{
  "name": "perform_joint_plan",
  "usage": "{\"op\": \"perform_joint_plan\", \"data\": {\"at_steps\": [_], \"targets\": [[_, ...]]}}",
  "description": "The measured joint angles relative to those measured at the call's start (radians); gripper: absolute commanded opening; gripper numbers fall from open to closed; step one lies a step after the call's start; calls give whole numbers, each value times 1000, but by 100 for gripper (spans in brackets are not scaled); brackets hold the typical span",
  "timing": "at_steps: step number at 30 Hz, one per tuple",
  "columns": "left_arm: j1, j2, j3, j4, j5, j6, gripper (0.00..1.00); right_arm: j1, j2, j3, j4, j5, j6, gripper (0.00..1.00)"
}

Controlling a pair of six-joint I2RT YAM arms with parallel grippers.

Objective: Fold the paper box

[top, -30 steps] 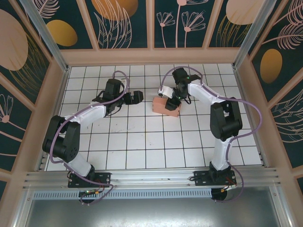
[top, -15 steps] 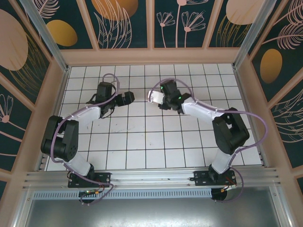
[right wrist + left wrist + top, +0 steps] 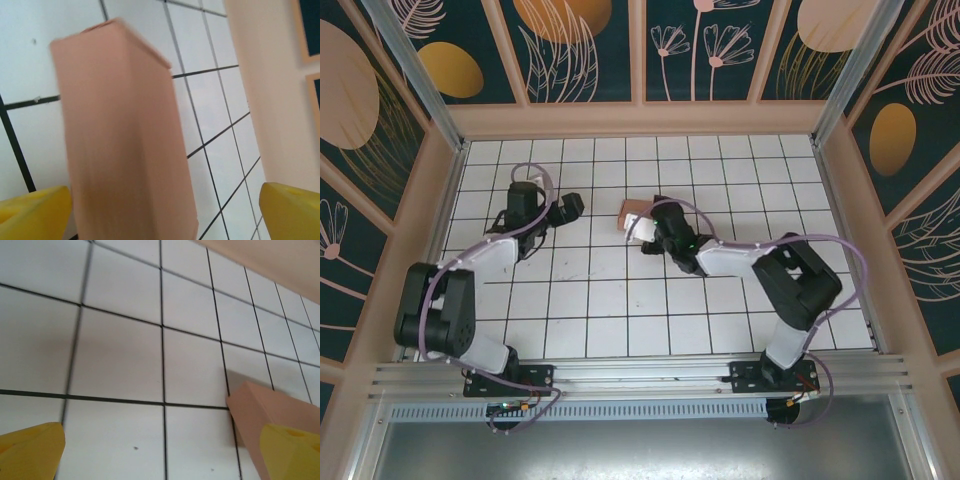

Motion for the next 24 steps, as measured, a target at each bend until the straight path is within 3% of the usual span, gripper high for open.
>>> {"op": "perform_joint_plan", "data": {"at_steps": [4, 9, 14, 18, 24], "targets": [[6, -143, -117, 96, -160, 71, 99, -124, -205, -109, 67, -132, 201, 99], [13, -297, -331, 328, -377, 256, 99, -319, -447, -322, 203, -251, 448, 99], [40, -279, -469, 530, -472, 414, 99, -520, -585, -520, 314, -288, 646, 99], [85, -187, -489, 663, -459, 444, 99, -708, -581, -624, 428, -315, 784, 99], [118, -20, -509, 887, -427, 438, 99, -809, -420, -668, 613, -373, 894, 99]]}}
